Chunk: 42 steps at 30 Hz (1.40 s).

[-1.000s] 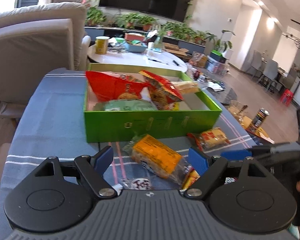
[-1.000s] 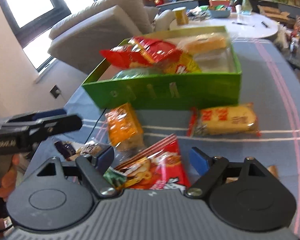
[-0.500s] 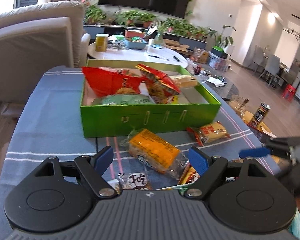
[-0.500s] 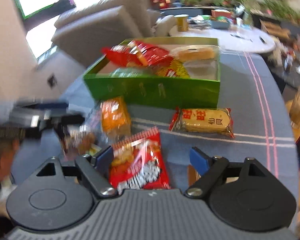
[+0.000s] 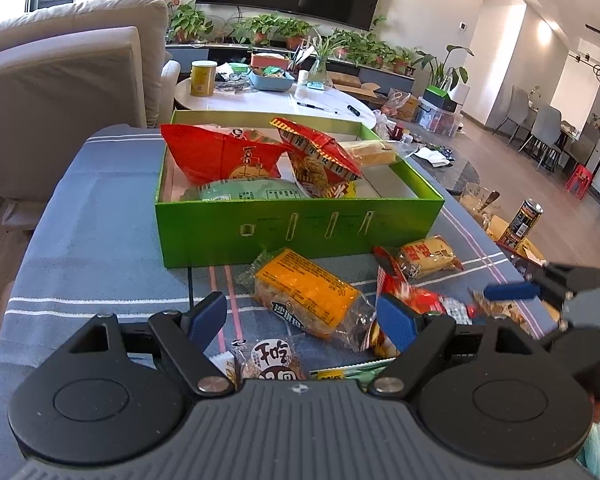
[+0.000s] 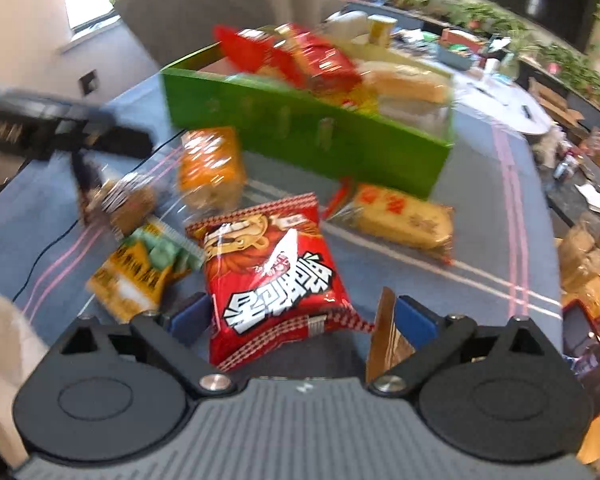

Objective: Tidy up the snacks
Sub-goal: 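Close the right gripper on the red snack bag and lift it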

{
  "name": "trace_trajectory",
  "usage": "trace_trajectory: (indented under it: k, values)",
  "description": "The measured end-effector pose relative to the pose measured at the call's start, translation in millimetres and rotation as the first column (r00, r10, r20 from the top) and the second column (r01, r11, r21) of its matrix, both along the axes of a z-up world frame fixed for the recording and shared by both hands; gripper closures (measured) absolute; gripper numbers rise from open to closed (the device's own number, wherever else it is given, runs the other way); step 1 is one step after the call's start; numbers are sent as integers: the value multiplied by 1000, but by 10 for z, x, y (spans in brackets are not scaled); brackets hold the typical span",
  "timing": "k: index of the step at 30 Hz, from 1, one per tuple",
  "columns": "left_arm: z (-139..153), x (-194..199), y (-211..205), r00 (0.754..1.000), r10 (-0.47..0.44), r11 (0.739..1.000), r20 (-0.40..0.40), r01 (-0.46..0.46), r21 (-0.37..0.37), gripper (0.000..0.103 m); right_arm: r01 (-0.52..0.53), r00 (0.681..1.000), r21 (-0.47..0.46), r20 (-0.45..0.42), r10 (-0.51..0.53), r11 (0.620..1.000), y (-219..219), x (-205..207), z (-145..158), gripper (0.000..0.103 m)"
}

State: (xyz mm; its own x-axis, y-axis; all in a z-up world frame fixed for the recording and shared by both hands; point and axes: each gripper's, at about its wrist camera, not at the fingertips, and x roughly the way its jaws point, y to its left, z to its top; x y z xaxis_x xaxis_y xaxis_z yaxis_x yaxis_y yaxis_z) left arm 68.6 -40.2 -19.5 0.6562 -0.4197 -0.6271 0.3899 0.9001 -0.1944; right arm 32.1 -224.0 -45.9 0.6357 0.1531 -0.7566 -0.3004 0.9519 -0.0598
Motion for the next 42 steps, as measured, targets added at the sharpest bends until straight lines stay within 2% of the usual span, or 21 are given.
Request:
trace_trajectory:
  k: [8, 16, 18, 20, 23, 33, 36, 38, 42]
  values:
    - [-24, -28, -88, 999, -35, 999, -6, 35, 8, 23, 158, 985, 95, 59, -164, 983, -199, 133, 44, 11]
    - [-35, -5, -226, 997, -76, 997, -6, 76, 5, 23, 167, 983, 215, 38, -180, 962, -290, 99, 122, 11]
    - [-19, 6, -249, 996, -90, 996, 5, 90, -4, 25, 181, 981, 259, 15, -191, 949, -326, 115, 120, 11]
    - [-11, 4, -263, 994, -109, 994, 11, 109, -16, 31, 190, 981, 293, -8, -196, 937, -354, 113, 115, 11]
    - [-42, 17, -289, 989, -149, 989, -19, 148, -31, 38, 196, 980, 336, -36, -195, 921, -383, 116, 109, 11]
    - [-236, 85, -545, 966, -246, 969, -80, 248, 13, 38, 226, 974, 339, -84, -209, 913, -369, 188, 13, 11]
    - [-274, 97, -617, 964, -256, 965, -76, 260, 39, 34, 227, 974, 334, -84, -211, 915, -369, 237, 13, 11]
    - [-275, 117, -661, 963, -259, 964, -73, 263, 51, 24, 229, 973, 333, -89, -212, 915, -378, 280, 3, 11]
    - [-279, 151, -722, 967, -248, 964, -65, 253, 79, 23, 245, 969, 343, -94, -227, 907, -443, 336, -16, 11]
